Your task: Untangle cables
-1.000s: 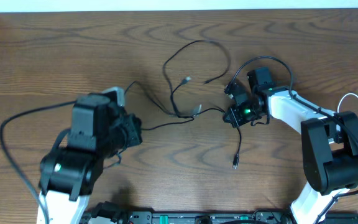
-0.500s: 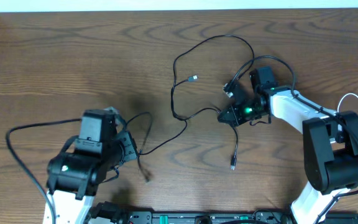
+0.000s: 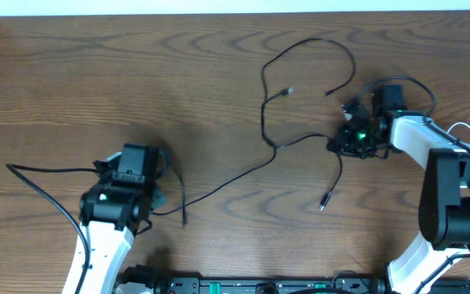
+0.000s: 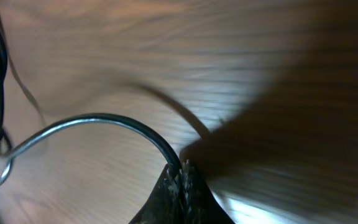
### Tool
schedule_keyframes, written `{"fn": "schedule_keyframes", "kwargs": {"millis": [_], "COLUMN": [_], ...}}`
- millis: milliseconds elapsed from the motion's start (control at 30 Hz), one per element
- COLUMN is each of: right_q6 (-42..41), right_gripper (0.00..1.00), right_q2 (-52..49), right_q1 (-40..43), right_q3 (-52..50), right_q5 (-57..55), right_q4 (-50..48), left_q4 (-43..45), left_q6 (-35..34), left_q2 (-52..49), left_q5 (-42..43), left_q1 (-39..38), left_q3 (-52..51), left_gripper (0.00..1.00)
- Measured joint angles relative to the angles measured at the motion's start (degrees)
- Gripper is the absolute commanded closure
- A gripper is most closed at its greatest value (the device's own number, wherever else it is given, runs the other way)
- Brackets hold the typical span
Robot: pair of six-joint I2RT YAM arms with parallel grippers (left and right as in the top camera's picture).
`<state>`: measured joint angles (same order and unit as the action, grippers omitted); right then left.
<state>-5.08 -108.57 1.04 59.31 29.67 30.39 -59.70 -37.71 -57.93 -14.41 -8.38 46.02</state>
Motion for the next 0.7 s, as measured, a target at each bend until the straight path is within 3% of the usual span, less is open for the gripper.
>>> {"fn": "schedule_keyframes", "kwargs": {"millis": [367,700], "right_q6": [-3.04,-3.74], "right_gripper": [0.99,0.99], "right_q2": [0.28,0.52], "right_q1": [1.55,-3.54], "right_q3": [0.2,0.31], "right_q5": [-1.68,-3.8], "right_q4": [-0.11,-1.95], "left_q4": [4.0,12.96], "left_q6": [0.61,3.34], "left_q2": [-7.19,-16.39], "left_q5": [2.38,13.35], "left_q1": [13.79,15.15], "left_q3": [-0.04,-1.38], "left_gripper": [0.92,0.92]}}
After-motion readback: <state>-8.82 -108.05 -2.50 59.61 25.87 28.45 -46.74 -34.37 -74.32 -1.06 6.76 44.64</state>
